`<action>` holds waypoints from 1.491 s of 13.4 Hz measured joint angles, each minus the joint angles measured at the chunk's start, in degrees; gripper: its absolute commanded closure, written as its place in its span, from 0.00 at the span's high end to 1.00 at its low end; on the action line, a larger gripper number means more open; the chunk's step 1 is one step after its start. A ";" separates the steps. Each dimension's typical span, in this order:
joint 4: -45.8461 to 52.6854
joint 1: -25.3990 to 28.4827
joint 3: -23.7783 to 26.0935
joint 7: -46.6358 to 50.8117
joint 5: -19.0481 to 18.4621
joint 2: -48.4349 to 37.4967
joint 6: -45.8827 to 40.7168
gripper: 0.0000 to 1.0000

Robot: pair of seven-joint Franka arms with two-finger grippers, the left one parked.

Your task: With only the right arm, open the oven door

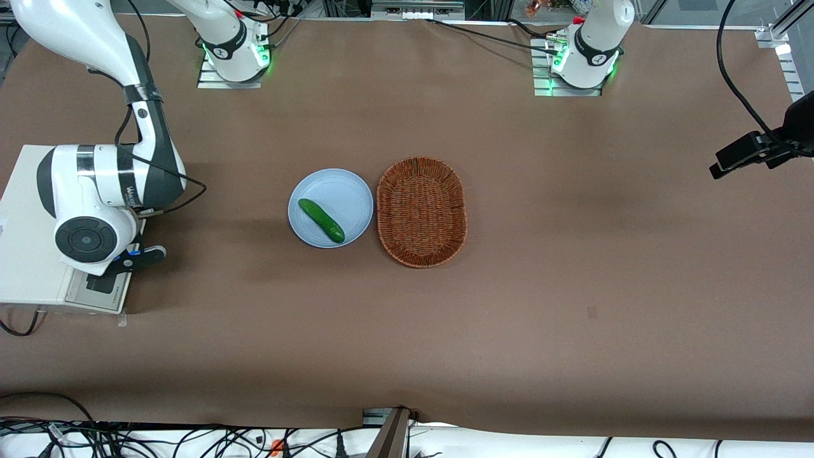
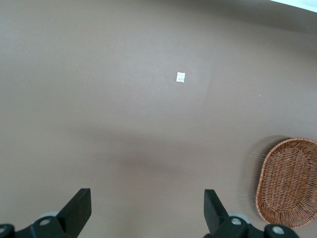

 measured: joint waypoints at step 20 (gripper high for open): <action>-0.49 -4.35 -0.77 -9.18 -5.74 0.46 4.90 0.00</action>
